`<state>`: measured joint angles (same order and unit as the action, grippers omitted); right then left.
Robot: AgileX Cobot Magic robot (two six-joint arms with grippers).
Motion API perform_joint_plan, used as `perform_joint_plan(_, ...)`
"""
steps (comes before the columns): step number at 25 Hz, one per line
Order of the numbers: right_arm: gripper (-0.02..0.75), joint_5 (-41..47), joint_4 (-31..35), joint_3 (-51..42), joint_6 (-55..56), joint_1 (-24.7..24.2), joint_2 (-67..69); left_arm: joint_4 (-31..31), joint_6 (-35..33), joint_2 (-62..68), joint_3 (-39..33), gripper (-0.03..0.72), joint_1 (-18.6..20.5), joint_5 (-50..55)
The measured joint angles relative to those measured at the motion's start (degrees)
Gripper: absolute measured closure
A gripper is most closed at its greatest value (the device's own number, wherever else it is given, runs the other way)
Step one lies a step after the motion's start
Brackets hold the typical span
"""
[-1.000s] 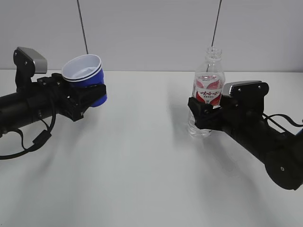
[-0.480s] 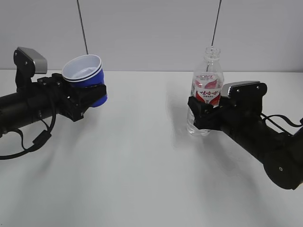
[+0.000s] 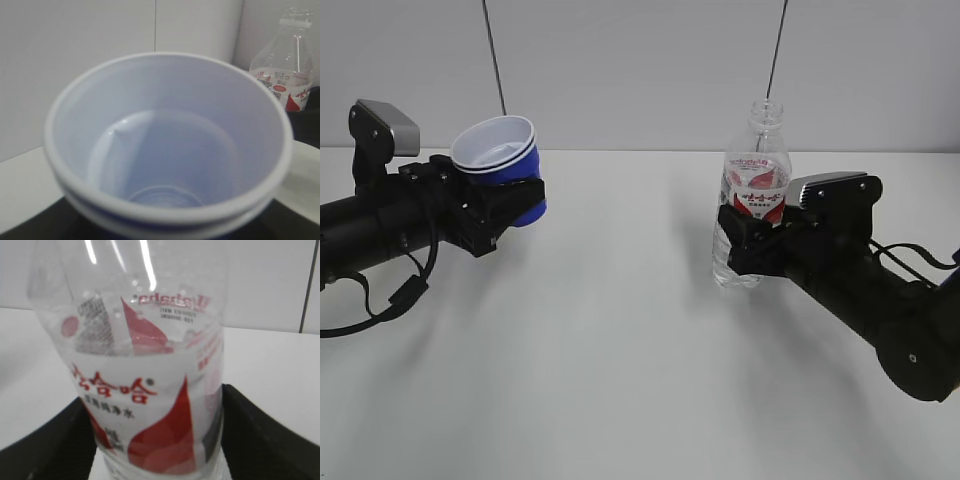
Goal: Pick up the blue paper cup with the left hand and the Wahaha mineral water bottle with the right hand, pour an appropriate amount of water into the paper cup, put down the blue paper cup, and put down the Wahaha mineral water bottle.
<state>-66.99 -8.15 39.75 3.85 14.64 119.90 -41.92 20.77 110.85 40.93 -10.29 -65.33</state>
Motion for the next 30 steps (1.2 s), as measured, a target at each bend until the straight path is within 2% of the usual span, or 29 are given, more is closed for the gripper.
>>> perform_joint_plan(11, 0.275, -0.04, -0.14, 0.0, 0.0, 0.0, -0.02, -0.09, 0.0, 0.0, 0.0, 0.251, 0.0, 0.0)
perform_joint_plan(22, 0.28, -0.04, -0.18, 0.0, 0.08, 0.0, -0.02, -1.04, 0.0, 0.0, 0.0, 0.251, 0.0, 0.0)
perform_joint_plan(30, 0.281, -0.04, -0.18, 0.0, 0.22, 0.0, -0.02, -1.62, 0.0, 0.0, 0.0, 0.251, -3.03, 0.0)
